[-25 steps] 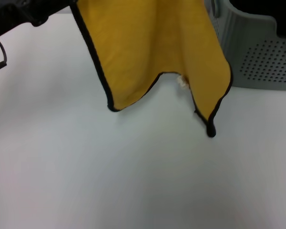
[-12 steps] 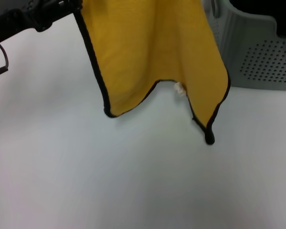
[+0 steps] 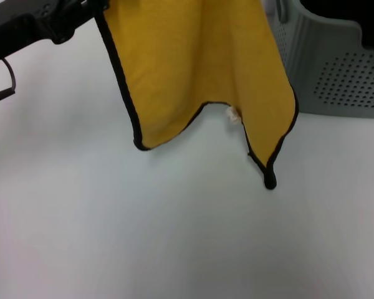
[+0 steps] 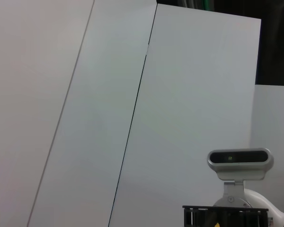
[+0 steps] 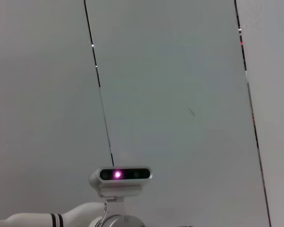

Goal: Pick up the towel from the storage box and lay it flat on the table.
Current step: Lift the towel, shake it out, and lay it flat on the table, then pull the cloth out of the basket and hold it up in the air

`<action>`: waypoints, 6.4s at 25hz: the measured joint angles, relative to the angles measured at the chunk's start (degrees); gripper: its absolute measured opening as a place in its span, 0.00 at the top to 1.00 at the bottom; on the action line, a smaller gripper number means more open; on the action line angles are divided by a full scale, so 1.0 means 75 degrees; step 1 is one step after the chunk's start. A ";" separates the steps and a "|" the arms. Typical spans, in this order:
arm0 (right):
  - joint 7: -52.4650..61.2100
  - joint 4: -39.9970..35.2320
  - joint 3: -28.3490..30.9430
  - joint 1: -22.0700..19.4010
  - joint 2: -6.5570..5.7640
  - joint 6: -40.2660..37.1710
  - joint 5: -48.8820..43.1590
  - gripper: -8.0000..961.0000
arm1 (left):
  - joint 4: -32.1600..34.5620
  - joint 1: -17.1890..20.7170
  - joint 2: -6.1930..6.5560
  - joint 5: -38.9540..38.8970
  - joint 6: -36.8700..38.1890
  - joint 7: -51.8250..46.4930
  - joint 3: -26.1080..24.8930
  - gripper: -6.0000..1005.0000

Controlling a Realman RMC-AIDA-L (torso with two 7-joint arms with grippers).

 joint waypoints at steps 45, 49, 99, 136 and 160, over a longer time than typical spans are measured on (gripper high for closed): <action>-0.1771 0.0310 -0.2818 -0.2029 0.0191 -0.0513 0.1275 0.46 | 0.1342 0.0383 0.0352 -0.1500 0.1483 0.0215 -0.0053 0.99; -0.2071 0.0003 -0.2702 -0.2634 0.0150 -0.0628 0.1311 0.34 | 0.1752 0.0509 0.0420 -0.1498 0.1652 0.0290 -0.0034 0.99; -0.5225 0.4656 -0.3956 -0.0433 0.0201 -0.0150 0.2788 0.91 | 0.1914 0.0341 0.0102 -0.1711 0.1626 0.0433 -0.0008 0.99; -0.1535 -0.5728 -0.2605 -0.6001 0.0146 0.0585 0.1578 0.93 | 0.3870 0.1449 0.0446 0.0759 0.1877 -0.1421 -0.0322 0.99; -0.0243 -0.1968 -0.4859 -0.3457 0.0162 0.4832 -0.1877 0.88 | 0.0305 0.0171 0.0410 0.5169 -0.1653 -0.0306 -0.1071 0.99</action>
